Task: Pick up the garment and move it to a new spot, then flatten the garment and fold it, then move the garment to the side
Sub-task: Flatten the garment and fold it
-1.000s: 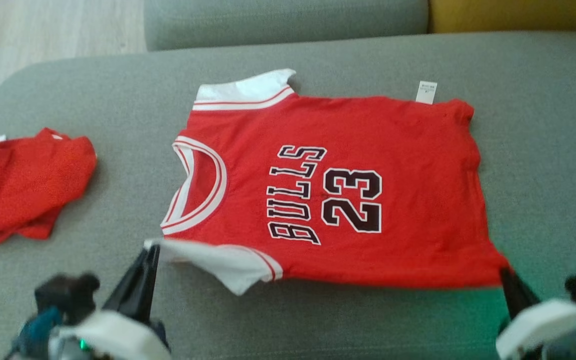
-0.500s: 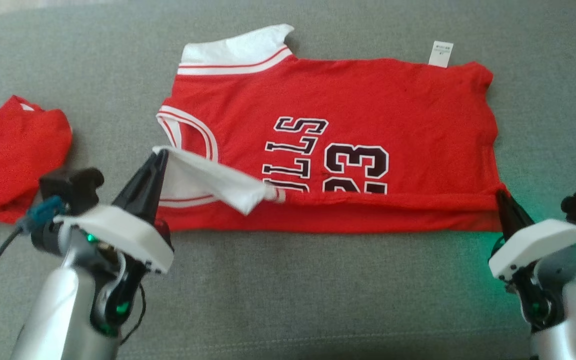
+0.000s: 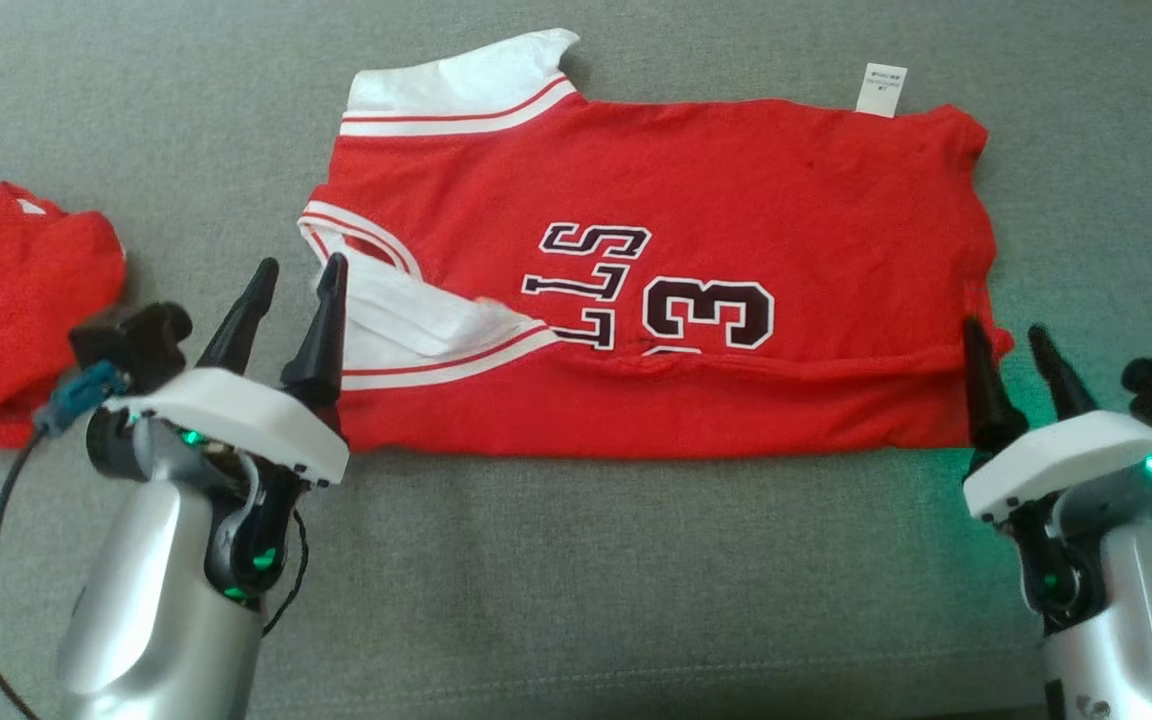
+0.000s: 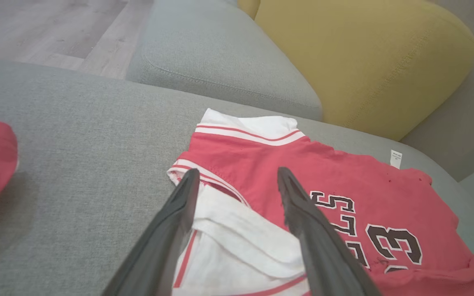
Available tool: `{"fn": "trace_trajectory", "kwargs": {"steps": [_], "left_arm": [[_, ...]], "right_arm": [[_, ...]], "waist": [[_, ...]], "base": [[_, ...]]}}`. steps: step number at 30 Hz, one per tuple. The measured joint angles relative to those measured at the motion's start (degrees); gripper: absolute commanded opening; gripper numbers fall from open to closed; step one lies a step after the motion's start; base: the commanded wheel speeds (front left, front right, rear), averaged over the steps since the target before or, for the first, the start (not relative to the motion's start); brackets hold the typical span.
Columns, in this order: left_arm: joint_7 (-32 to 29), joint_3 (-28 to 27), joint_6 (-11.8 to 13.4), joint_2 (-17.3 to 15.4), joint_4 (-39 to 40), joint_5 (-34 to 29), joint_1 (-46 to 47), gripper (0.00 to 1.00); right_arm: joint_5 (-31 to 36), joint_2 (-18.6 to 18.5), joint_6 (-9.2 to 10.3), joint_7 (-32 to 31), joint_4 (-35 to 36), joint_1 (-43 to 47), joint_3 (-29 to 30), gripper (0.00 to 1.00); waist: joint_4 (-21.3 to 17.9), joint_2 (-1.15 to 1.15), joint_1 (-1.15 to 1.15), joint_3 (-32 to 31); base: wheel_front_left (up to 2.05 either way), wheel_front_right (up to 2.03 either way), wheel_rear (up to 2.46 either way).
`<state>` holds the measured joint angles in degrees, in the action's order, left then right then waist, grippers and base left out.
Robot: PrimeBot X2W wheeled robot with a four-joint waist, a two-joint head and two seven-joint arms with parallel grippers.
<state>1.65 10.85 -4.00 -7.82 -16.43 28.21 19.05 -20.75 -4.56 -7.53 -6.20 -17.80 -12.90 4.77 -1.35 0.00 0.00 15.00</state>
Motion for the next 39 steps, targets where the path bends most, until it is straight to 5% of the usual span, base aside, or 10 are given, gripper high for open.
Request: {"fn": "trace_trajectory", "kwargs": {"steps": [10, 21, 39], "left_arm": [[10.1, -0.5, 6.2, -0.5, 4.2, -7.2, -5.8, 1.0], [12.1, -0.3, 11.5, -0.8, 12.1, -11.6, -18.1, 1.0], [10.8, 0.8, 12.6, -0.9, 14.2, -11.4, -22.1, 1.0]], "right_arm": [[6.9, -1.7, 0.0, 10.3, 9.7, 2.8, -2.9, 1.0], [10.8, -0.7, 0.0, 10.7, 16.0, 11.2, -5.6, 1.0], [10.6, 0.1, 0.0, 7.8, 18.1, 13.7, -6.6, 1.0]], "waist": [[-0.9, 0.0, 0.0, -1.2], [-1.3, 0.0, 0.0, -4.6], [-0.9, 0.0, 0.0, -6.7]], "base": [[0.0, 0.0, 0.0], [0.0, 0.0, 0.0], [0.0, 0.0, 0.0]]}}
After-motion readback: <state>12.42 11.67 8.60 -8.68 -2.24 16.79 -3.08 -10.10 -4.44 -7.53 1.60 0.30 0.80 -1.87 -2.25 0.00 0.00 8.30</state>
